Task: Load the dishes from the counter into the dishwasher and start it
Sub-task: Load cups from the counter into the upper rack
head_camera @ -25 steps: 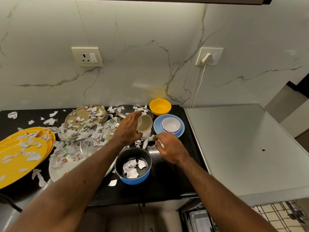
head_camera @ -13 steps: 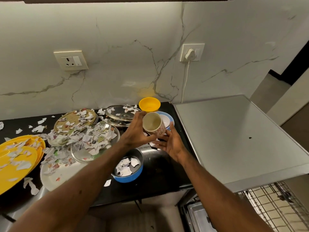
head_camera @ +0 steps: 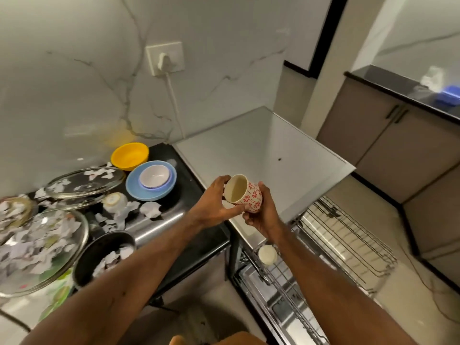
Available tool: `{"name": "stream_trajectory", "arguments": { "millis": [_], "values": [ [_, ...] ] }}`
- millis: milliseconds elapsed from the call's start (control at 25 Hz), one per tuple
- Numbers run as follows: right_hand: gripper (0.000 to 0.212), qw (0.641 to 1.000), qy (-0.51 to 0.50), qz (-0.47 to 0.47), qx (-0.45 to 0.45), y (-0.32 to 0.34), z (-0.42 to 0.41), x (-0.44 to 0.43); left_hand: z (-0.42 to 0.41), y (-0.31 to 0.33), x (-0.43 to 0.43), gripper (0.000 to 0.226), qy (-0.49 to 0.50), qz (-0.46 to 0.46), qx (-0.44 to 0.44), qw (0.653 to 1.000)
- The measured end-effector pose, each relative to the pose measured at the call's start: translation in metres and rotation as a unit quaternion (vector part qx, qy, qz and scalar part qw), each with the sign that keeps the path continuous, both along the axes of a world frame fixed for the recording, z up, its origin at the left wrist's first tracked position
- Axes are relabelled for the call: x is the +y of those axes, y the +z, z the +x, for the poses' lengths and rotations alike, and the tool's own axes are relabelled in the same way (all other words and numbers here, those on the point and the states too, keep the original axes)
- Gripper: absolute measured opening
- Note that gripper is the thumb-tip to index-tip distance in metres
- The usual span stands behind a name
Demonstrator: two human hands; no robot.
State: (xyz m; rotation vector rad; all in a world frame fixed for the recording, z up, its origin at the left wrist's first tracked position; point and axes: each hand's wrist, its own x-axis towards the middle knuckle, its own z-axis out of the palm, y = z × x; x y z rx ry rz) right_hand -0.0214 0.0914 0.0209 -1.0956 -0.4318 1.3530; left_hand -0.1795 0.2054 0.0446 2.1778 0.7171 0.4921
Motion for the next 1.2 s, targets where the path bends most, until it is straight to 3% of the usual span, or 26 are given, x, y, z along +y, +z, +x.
{"name": "stream_trajectory", "arguments": {
  "millis": [160,360,520,640,760,880,920,1040,1200],
  "values": [
    [0.067,0.992,-0.061,-0.056,-0.1,-0.009,0.054,-0.05,0.053,-0.002,-0.025,0.097,-0.074,-0.043,0.086,0.993],
    [0.048,0.976,-0.052,-0.111,-0.182,-0.008,0.095,-0.104,0.09,-0.02,-0.051,0.104,-0.141,-0.061,0.203,0.967],
    [0.038,0.961,-0.037,-0.15,-0.227,-0.015,0.122,-0.137,0.109,-0.036,-0.067,0.092,-0.202,-0.067,0.295,0.931],
    [0.045,0.943,0.02,-0.19,-0.272,-0.033,0.142,-0.155,0.118,-0.041,-0.078,0.077,-0.206,-0.083,0.324,0.92],
    [0.065,0.917,0.068,-0.225,-0.323,-0.063,0.161,-0.161,0.127,-0.047,-0.094,0.056,-0.199,-0.096,0.332,0.917],
    [0.092,0.848,0.106,-0.286,-0.433,-0.093,0.165,-0.161,0.132,-0.061,-0.113,0.05,-0.189,-0.105,0.34,0.915],
    [0.095,0.825,0.119,-0.312,-0.456,-0.099,0.161,-0.162,0.133,-0.068,-0.119,0.052,-0.182,-0.12,0.345,0.913],
    [0.098,0.8,0.146,-0.317,-0.488,-0.12,0.151,-0.165,0.137,-0.09,-0.132,0.059,-0.183,-0.105,0.382,0.9],
    [0.11,0.715,0.212,-0.333,-0.577,-0.151,0.142,-0.167,0.15,-0.118,-0.147,0.059,-0.166,-0.103,0.422,0.885]
  ]
}}
